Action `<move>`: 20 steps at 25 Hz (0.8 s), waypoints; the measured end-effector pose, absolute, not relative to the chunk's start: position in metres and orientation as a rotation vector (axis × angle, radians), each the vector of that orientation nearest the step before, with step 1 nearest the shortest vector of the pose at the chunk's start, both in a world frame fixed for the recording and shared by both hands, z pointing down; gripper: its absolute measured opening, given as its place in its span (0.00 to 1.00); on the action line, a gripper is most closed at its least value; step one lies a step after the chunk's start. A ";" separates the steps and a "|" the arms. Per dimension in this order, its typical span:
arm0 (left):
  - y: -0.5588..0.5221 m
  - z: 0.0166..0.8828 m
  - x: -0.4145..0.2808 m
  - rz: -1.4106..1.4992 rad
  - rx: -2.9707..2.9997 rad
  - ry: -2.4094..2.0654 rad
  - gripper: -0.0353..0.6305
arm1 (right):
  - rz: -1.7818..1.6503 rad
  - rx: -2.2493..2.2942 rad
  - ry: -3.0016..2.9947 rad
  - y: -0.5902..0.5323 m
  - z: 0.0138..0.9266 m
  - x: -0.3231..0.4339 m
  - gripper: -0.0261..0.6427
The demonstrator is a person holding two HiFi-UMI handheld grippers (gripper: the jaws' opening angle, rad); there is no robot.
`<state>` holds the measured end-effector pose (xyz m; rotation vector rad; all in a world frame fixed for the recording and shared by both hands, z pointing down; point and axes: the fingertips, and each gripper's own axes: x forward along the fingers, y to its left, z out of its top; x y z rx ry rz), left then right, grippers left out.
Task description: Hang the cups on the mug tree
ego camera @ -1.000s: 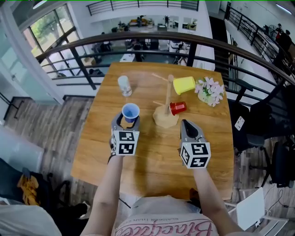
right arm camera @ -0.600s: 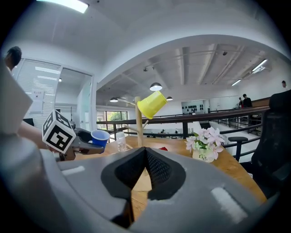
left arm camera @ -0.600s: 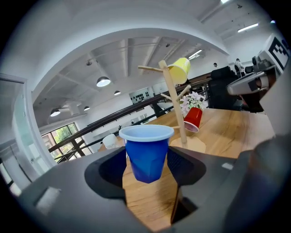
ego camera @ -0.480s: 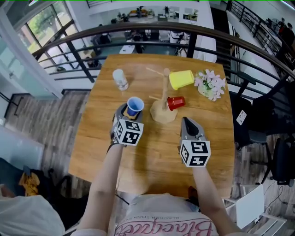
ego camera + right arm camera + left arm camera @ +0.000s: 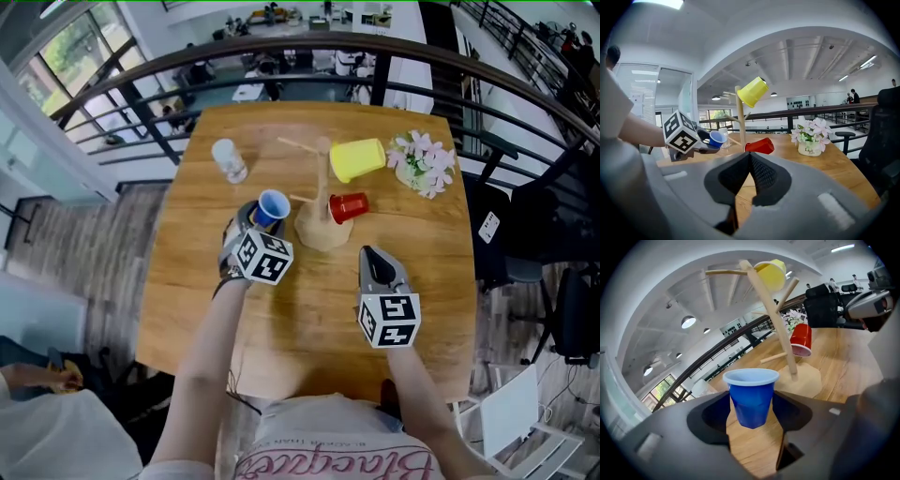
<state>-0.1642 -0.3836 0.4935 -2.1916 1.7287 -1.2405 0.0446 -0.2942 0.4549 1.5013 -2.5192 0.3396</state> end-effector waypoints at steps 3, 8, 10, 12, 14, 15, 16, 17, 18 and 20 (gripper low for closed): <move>-0.393 0.495 -0.164 -1.329 -2.125 1.669 0.50 | 0.363 1.505 -2.504 -0.293 0.461 0.045 0.04; -0.402 0.494 -0.154 -1.443 -1.999 1.488 0.50 | 0.392 1.516 -2.489 -0.291 0.468 0.046 0.04; -0.403 0.496 -0.150 -1.480 -1.944 1.394 0.50 | 0.407 1.524 -2.488 -0.290 0.469 0.047 0.04; -0.403 0.498 -0.146 -1.518 -1.879 1.299 0.50 | 0.424 1.536 -2.483 -0.289 0.470 0.049 0.04; -0.405 0.499 -0.141 -1.557 -1.805 1.202 0.50 | 0.434 1.547 -2.478 -0.289 0.470 0.051 0.04; -0.406 0.500 -0.140 -1.580 -1.765 1.155 0.50 | 0.437 1.550 -2.476 -0.289 0.470 0.052 0.04; -0.406 0.500 -0.138 -1.603 -1.726 1.109 0.50 | 0.437 1.551 -2.477 -0.289 0.470 0.051 0.04; -0.407 0.500 -0.135 -1.623 -1.687 1.062 0.50 | 0.435 1.549 -2.478 -0.288 0.469 0.051 0.04; -0.407 0.501 -0.133 -1.641 -1.645 1.015 0.49 | 0.433 1.546 -2.479 -0.288 0.469 0.050 0.04; -0.409 0.501 -0.127 -1.670 -1.551 0.920 0.49 | 0.429 1.536 -2.482 -0.286 0.468 0.048 0.04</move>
